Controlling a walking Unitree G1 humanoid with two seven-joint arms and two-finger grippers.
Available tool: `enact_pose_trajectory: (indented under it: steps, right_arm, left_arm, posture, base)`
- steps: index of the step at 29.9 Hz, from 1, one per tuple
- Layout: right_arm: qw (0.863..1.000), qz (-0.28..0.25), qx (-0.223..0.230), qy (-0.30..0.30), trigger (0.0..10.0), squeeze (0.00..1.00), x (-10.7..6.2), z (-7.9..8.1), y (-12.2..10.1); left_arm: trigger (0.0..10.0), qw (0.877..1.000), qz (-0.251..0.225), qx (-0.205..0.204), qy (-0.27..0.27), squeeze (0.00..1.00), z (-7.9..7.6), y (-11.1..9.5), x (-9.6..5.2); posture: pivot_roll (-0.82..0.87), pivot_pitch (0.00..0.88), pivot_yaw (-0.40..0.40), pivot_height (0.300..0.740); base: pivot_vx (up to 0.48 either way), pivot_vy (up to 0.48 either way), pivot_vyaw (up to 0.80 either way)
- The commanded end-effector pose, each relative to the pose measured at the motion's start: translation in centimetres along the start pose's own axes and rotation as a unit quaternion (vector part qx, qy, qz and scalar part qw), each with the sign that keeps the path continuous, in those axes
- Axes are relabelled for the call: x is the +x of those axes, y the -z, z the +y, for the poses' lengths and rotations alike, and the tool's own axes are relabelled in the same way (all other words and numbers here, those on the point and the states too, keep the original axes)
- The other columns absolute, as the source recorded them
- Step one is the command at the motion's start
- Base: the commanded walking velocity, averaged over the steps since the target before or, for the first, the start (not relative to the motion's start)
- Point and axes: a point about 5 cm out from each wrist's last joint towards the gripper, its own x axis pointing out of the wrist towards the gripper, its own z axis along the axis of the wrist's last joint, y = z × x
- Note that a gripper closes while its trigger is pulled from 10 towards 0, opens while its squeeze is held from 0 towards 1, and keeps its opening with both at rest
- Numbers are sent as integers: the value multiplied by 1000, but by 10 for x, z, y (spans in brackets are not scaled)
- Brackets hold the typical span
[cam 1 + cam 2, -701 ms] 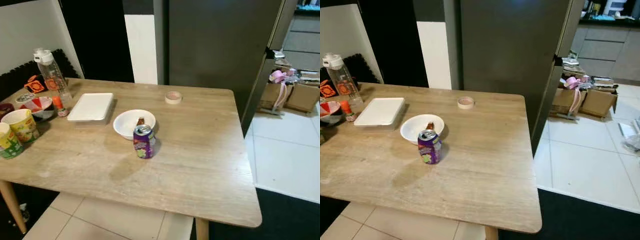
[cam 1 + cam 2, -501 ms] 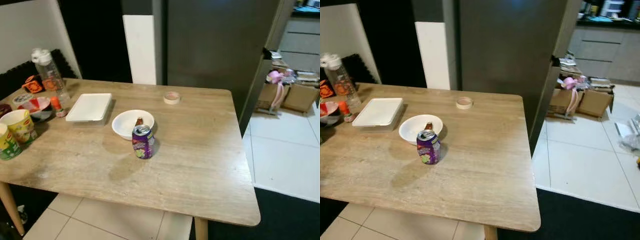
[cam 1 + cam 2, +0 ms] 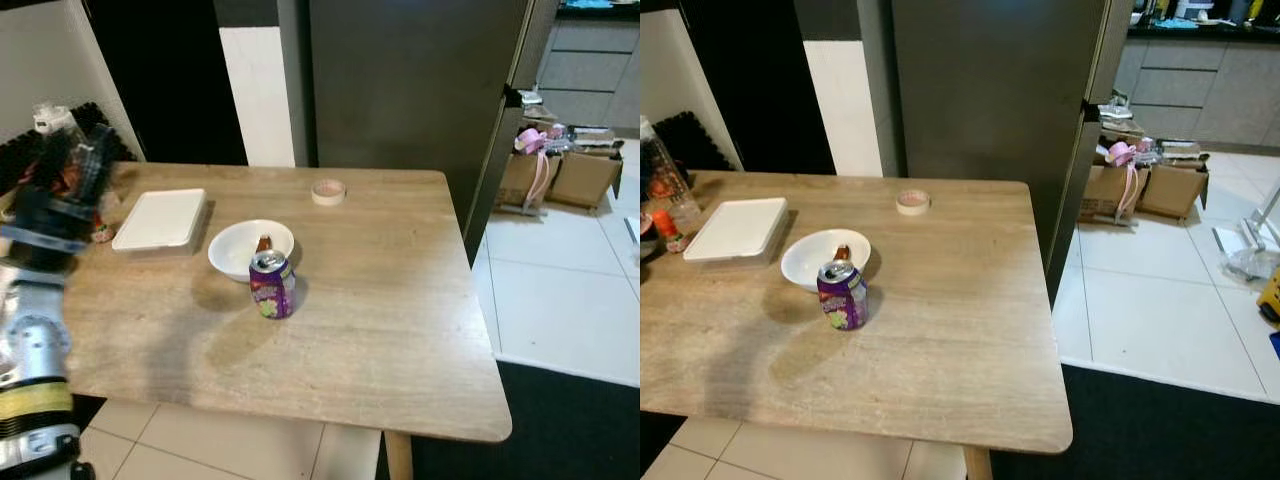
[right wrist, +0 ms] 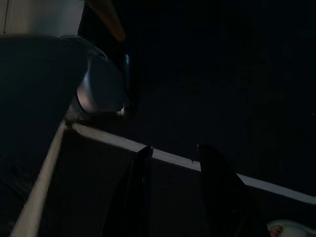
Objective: Restocking fridge
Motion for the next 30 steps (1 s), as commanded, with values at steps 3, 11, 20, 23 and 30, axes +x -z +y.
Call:
enact_pose_trajectory:
  steps: [3,11,20,23,30]
  right_arm:
    - [1000,-4,4,-5,10000,0,0,3,-2]
    - [1000,0,7,-5,10000,0,0,4,2]
    - [1000,6,15,-7,10000,0,0,6,10]
    - [1000,9,17,-7,10000,0,0,7,12]
    - [1000,13,18,-7,10000,0,-1,8,16]
  left_arm:
    - [10000,996,75,-17,41,98,-18,44,13]
    - [10000,986,154,1,69,0,-44,90,35]
    - [10000,966,234,57,99,0,-66,125,43]
    - [10000,959,254,78,99,0,-66,130,41]
    - [10000,953,274,95,89,0,-62,136,37]
  posture:
    - [-88,0,24,740]
    - [-104,0,28,740]
    - [-124,0,44,740]
    - [-124,0,44,740]
    - [-126,0,46,740]
  base:
    - [0,0,0]
    - [0,0,0]
    - [0,0,0]
    - [0,0,0]
    - [0,0,0]
